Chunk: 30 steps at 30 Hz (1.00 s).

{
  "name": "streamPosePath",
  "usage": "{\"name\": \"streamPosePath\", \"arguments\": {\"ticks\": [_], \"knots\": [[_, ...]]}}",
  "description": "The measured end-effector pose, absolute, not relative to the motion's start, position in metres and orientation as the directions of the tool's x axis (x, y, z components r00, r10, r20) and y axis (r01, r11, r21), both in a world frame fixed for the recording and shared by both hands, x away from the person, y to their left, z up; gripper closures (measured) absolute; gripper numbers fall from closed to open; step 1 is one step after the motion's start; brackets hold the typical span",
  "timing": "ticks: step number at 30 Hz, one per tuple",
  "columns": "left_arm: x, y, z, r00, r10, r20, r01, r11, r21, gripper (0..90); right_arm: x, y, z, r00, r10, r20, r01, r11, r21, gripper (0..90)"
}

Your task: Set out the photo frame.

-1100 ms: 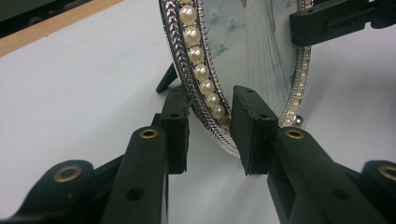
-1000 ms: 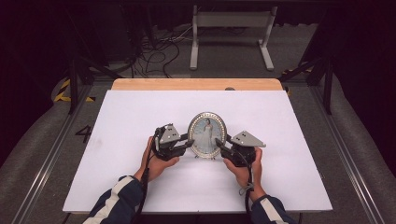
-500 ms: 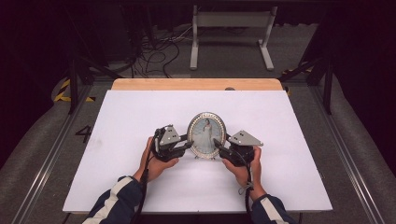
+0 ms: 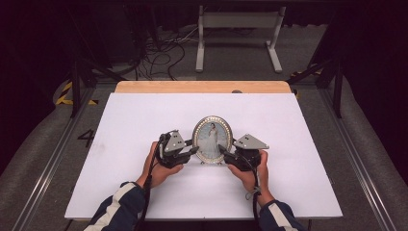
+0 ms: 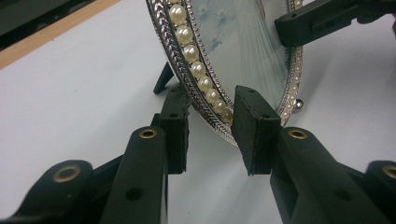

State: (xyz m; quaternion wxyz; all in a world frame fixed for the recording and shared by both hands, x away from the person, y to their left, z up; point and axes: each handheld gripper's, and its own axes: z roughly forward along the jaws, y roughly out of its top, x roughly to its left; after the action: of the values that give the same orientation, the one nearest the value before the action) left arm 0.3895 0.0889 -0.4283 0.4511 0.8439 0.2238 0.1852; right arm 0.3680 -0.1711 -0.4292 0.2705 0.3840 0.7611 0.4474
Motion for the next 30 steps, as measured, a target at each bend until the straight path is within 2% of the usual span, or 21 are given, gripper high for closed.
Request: {"name": "streamPosePath", "arguments": {"ticks": [10,18,24,30], "knots": [[0.386,0.094,-0.426,0.83,0.538,0.149,0.182,-0.512,0.839,64.8,0.364,-0.173,-0.426,-0.568,0.811,-0.137,0.324,0.374,0.869,48.3],[0.383,0.098,-0.423,0.829,0.528,0.185,0.153,-0.532,0.833,58.3,0.361,-0.175,-0.423,-0.592,0.787,-0.172,0.308,0.418,0.854,45.6],[0.381,0.101,-0.42,0.824,0.521,0.221,0.132,-0.557,0.82,48.6,0.358,-0.176,-0.422,-0.611,0.764,-0.207,0.294,0.462,0.837,39.9],[0.378,0.101,-0.419,0.819,0.523,0.237,0.134,-0.576,0.806,36.0,0.358,-0.178,-0.42,-0.614,0.764,-0.198,0.308,0.463,0.831,28.2]]}}
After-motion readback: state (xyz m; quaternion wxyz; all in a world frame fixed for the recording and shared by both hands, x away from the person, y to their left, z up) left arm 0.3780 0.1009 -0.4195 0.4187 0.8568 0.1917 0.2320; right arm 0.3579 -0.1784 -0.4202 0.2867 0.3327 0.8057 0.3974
